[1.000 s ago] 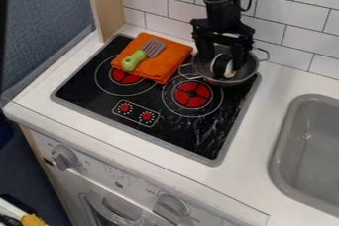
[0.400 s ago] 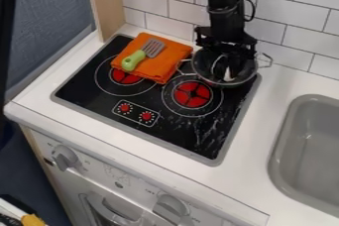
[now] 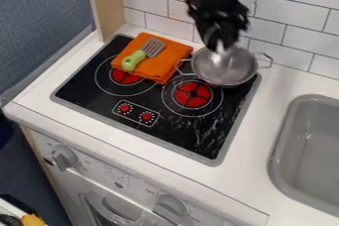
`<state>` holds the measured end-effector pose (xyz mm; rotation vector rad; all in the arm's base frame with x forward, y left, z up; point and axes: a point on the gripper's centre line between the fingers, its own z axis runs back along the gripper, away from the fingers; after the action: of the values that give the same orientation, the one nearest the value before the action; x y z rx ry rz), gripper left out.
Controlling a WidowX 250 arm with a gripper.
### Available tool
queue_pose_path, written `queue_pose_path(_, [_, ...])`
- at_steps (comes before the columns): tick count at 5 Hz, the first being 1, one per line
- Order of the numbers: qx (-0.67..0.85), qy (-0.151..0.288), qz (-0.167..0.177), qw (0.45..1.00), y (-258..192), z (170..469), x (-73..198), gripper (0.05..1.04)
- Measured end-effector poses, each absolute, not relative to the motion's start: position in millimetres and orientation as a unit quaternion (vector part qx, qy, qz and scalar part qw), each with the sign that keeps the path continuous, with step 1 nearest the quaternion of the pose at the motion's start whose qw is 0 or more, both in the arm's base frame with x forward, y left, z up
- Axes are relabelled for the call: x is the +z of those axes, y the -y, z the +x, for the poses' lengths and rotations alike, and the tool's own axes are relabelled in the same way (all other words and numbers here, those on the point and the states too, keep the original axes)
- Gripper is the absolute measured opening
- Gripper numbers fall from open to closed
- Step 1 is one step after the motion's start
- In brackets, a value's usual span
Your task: Move the sushi to the bottom left side of the left burner
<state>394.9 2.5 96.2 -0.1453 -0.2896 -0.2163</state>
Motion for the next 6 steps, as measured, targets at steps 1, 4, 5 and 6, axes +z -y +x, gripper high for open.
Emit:
queue_pose_path(1, [-0.091, 0.143, -0.042, 0.985, -37, 378, 108, 0.542])
queue_pose_path(4, [0.001, 0.048, 0.035, 0.998, -140, 304, 76, 0.541])
queue_pose_path(5, [-0.001, 0.046, 0.045, 0.998, -144, 303, 70, 0.541])
queue_pose_path(6, [-0.005, 0.027, 0.036, 0.999, -142, 298, 52, 0.596])
